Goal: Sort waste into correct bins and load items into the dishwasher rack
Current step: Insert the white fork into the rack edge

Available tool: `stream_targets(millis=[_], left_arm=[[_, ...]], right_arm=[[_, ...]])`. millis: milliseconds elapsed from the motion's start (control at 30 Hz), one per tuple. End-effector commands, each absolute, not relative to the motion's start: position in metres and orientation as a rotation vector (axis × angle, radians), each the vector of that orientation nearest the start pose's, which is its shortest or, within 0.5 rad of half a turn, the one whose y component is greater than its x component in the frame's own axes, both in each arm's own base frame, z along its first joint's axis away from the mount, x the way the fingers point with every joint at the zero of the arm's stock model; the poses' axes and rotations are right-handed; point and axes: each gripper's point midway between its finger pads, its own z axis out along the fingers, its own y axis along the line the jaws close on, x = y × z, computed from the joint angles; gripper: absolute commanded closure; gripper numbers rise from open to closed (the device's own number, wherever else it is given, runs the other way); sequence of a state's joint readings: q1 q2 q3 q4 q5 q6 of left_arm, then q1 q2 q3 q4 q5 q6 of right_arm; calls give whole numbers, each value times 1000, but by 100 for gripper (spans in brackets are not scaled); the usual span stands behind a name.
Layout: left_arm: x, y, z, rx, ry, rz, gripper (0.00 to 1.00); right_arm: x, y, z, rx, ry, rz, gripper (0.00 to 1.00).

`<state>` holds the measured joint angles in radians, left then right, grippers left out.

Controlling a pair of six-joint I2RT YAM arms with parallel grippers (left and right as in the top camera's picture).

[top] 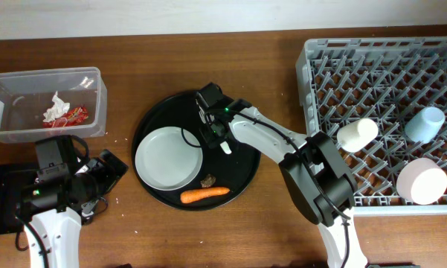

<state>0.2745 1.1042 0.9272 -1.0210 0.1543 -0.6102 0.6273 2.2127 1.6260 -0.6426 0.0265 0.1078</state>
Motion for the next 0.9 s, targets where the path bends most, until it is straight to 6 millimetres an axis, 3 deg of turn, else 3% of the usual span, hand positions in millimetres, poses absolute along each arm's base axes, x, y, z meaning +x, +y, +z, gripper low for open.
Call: stream_targets(millis=[0,67,133,200,233,333,433,533,667,733,800,867], left_arm=[[240,40,140,-1163,2523,-310,1],[240,40,140,-1163,2523,-310,1],[240,40,140,-1163,2523,-310,1],[240,40,140,-1163,2523,-310,1],[240,40,140,-1163,2523,-310,1],[240,40,140,-1163,2523,-310,1],[240,40,140,-1163,2523,-310,1],[240,40,140,-1163,2523,-310,1],[240,40,140,-1163,2523,-310,1],[240,40,140,-1163,2523,-310,1],[240,40,140,-1163,2523,-310,1],[240,40,140,-1163,2523,-310,1]], right_arm=[[407,286,33,-658,2694,148,96],[409,283,60,-637,2658,166,96],[413,262,108,-542,2617,189,96],[421,225,156,-425,2569,194,96],[425,207,170,-374,2555,188,96],[439,121,198,-134,2549,125,96],[445,31,186,103,2607,36,96],[443,-16,158,138,2690,-32,96],[446,-17,112,122,2798,-36,93],[446,-16,108,121,2806,-30,43],[444,-11,107,116,2814,10,32],[442,2,112,124,2812,118,31]])
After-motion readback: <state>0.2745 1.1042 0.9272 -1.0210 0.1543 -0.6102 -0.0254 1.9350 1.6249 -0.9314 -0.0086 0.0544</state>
